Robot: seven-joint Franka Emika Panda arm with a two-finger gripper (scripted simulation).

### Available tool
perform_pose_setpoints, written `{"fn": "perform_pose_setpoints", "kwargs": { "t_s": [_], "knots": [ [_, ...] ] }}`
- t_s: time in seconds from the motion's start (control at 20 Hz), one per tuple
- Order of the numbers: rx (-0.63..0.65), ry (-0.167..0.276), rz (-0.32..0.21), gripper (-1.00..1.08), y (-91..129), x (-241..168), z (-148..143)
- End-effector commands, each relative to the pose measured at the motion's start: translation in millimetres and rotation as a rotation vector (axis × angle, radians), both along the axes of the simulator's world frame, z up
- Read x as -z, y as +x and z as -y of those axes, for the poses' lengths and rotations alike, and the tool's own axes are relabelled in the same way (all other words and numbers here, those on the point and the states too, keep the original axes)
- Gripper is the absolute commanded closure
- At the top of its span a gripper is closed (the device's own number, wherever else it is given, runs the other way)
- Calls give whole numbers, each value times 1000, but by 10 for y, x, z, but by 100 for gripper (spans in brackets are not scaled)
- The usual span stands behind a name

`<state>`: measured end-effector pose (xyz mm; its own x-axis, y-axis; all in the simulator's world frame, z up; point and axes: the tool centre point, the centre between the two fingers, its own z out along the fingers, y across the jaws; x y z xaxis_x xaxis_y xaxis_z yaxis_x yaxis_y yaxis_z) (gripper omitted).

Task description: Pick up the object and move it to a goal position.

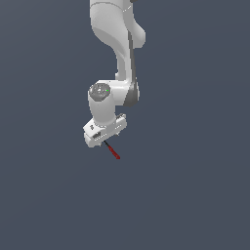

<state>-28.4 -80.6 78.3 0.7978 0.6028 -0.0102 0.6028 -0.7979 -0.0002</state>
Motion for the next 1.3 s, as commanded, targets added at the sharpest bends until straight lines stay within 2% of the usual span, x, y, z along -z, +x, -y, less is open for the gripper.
{"fn": "perform_pose_setpoints", "kwargs": {
  "t_s": [0.0,0.4,0.8,1.25],
  "knots": [
    [-45,2,3,-92,-18,58,25],
    [-125,6,7,-92,-56,164,70],
    [-131,6,7,-92,-61,204,77],
    [-135,6,8,-92,-73,578,75]
  ]
}}
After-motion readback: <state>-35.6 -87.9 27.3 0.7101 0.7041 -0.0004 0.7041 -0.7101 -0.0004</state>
